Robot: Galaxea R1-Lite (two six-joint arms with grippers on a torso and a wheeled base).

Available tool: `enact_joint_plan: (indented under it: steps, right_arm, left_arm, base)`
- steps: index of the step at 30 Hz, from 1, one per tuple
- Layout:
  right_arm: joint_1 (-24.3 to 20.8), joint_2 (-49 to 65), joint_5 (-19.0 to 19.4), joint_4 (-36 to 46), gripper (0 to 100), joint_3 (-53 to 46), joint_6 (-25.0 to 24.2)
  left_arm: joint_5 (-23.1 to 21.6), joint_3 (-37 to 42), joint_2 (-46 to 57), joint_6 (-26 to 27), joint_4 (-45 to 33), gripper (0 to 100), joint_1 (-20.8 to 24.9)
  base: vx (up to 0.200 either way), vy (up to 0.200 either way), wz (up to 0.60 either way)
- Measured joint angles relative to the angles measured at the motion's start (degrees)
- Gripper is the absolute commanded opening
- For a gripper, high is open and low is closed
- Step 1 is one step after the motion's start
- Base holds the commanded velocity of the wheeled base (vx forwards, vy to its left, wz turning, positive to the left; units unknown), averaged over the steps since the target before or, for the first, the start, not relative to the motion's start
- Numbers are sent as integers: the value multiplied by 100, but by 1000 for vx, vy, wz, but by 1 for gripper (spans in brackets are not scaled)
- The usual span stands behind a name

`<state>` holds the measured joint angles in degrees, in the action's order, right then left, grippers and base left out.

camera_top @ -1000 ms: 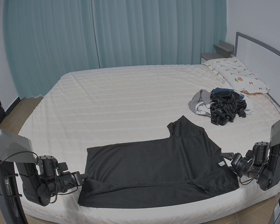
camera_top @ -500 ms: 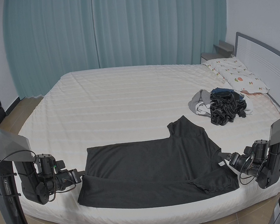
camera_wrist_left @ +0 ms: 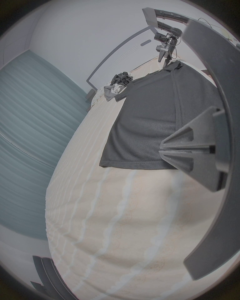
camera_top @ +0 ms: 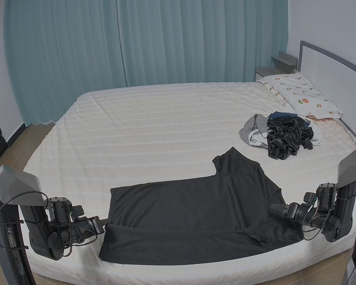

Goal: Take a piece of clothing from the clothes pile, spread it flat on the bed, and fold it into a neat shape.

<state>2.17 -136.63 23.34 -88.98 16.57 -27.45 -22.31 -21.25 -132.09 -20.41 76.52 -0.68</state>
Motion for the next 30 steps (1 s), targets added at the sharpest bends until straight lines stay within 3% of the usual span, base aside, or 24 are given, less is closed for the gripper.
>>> enact_joint_plan:
  steps: [5,6,21,30]
  right_arm:
    - [30,-149,7,0,100,62,35]
    - [39,-171,16,2,0,60,37]
    - [290,-290,358,0,0,73,22]
    - [535,-91,380,-2,0,149,-400]
  left_arm:
    - [33,-22,-49,5,1,0,0]
    - [33,-30,-57,2,1,0,0]
    - [44,-46,-102,5,1,0,0]
    - [44,-55,-144,5,1,0,0]
  base:
    - [0,0,0]
    - [0,0,0]
    - [0,0,0]
    - [0,0,0]
